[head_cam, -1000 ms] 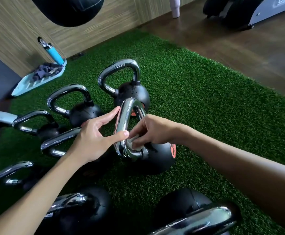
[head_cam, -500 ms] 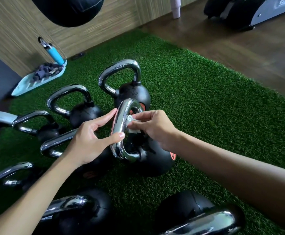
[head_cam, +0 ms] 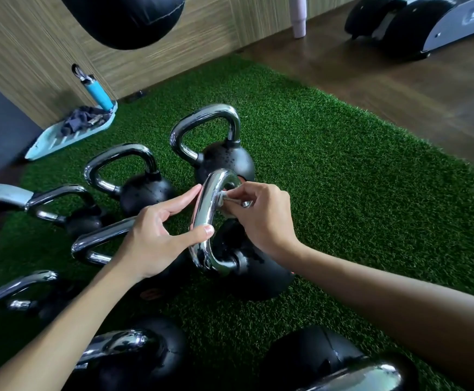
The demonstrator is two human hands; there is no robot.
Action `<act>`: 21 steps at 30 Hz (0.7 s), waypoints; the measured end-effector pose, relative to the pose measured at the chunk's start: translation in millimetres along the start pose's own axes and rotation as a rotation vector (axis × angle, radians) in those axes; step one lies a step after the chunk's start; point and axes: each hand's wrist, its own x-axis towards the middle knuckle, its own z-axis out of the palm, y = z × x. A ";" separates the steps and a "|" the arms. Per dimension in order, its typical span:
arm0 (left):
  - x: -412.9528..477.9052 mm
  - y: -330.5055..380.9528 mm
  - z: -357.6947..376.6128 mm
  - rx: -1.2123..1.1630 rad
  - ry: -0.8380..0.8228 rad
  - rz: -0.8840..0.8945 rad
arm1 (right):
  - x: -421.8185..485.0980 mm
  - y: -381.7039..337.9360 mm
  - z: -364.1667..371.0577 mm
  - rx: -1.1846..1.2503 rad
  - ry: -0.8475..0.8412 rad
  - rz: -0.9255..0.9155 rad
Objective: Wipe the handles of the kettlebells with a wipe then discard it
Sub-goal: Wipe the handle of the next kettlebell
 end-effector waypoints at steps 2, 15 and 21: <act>-0.1 -1.1 -0.1 -0.002 0.004 0.004 | 3.1 0.0 -0.6 -0.057 0.029 -0.063; 1.3 0.5 -1.7 0.018 0.011 -0.005 | 28.6 15.2 4.2 -0.358 0.071 0.015; 3.2 4.7 2.2 0.020 0.006 -0.002 | 28.4 25.5 -0.5 -0.359 0.084 -0.018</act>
